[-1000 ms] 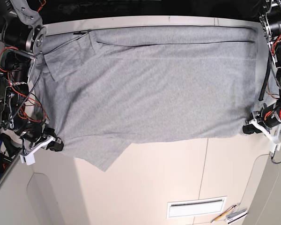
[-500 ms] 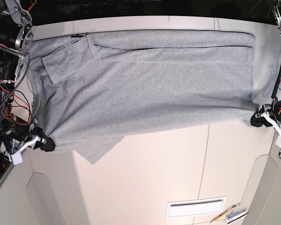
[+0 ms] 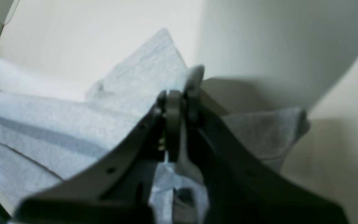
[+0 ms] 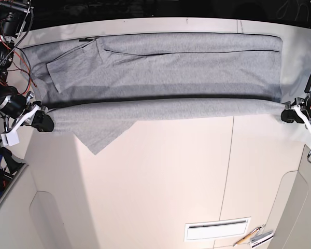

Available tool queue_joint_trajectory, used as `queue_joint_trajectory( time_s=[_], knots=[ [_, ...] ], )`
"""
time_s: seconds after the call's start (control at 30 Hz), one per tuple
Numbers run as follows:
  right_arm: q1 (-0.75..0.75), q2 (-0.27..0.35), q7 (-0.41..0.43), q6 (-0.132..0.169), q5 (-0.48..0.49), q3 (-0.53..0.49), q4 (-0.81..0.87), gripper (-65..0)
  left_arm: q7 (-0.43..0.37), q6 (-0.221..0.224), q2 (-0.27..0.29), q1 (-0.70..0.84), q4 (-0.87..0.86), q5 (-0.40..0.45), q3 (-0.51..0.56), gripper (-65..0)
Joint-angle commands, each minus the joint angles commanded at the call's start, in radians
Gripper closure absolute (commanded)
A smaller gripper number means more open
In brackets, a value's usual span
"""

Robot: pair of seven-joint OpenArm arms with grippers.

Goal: Fold the T-shirt properly
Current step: 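Fold the grasped edge over onto the first fold with both grippers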

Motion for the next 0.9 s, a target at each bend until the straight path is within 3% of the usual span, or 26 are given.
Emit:
queue_joint_trajectory(
  time_s=[0.13, 0.5, 0.63, 0.67, 0.73, 0.9],
  knots=[
    [-0.059, 0.000, 0.004, 0.000, 0.006, 0.002, 0.000, 0.0, 0.041, 0.000, 0.001, 0.045, 0.000, -0.011, 0.000, 0.0],
    [-0.124, -0.006, 0.027, -0.004, -0.030, 0.002, -0.027, 0.0, 0.001, 0.000, 0.005, 0.153, 0.000, -0.011, 0.000, 0.0],
    [-0.124, -0.006, 0.026, -0.012, -0.032, 0.002, -0.029, -23.9, -0.005, 0.000, 0.026, 0.153, 0.000, -0.010, 0.000, 0.0],
    [-0.123, -0.005, 0.026, -0.012, -0.026, 0.002, -0.029, -26.9, -0.005, 0.000, 0.032, 0.153, 0.000, -0.010, 0.000, 0.0],
    [-0.119, -0.007, 0.027, -0.011, 0.014, 0.009, -0.019, -27.6, -0.005, 0.000, 0.044, 0.153, 0.000, -0.010, 0.000, 0.0],
    [-0.061, -0.050, 0.058, -0.011, 0.010, 0.064, 0.043, -27.6, -0.005, 0.000, 0.045, 0.153, 0.000, -0.003, 0.000, 0.0]
  ],
)
